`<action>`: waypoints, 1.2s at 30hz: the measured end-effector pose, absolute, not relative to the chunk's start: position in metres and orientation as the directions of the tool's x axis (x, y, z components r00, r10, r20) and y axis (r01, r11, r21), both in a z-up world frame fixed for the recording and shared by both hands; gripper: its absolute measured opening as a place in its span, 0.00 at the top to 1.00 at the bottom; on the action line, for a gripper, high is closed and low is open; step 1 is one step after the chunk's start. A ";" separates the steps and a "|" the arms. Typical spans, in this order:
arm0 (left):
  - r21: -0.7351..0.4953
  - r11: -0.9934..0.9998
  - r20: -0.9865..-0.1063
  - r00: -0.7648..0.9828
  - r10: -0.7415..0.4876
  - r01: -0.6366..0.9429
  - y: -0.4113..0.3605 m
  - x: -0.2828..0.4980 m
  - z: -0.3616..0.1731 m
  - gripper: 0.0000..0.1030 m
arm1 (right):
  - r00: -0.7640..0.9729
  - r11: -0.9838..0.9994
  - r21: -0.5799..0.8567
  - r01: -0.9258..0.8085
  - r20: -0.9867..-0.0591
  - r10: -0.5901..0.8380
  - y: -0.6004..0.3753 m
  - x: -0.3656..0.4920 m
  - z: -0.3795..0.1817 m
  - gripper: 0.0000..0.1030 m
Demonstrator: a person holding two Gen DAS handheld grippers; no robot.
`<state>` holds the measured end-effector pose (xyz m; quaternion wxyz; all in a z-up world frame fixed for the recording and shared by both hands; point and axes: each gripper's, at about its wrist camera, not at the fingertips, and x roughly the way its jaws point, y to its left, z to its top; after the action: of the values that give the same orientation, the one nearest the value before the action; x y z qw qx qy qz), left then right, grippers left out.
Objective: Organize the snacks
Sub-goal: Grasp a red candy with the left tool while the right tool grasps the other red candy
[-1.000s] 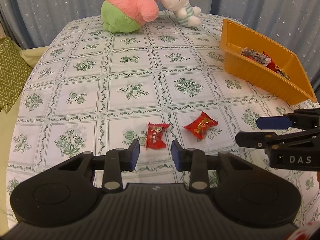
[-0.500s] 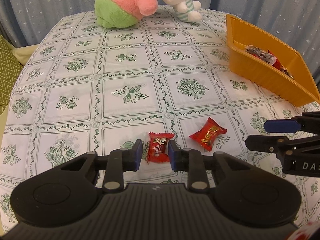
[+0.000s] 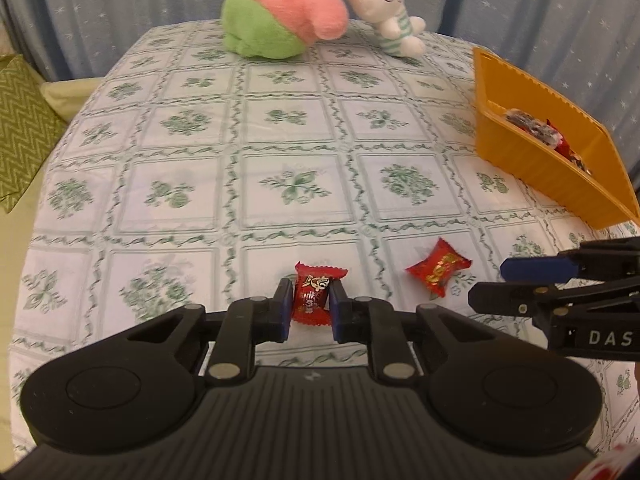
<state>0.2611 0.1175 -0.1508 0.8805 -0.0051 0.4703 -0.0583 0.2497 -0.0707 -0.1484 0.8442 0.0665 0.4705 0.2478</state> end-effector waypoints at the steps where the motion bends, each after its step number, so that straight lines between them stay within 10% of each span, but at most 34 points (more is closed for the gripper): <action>1: -0.063 0.994 -0.827 0.552 -0.102 0.089 0.121 0.260 -0.150 0.84 | 0.426 0.865 0.352 -0.357 -0.763 0.486 -0.068 0.251 -0.150 0.58; 36: -0.060 0.998 -0.832 0.553 -0.044 -0.012 0.156 0.233 -0.142 0.84 | 0.435 0.881 0.269 -0.390 -0.790 0.433 -0.028 0.278 -0.164 0.79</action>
<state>0.2329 0.1558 -0.1419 0.8808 -0.0294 0.4725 -0.0089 0.2781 -0.0278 -0.1644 0.8467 0.0230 0.4729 0.2429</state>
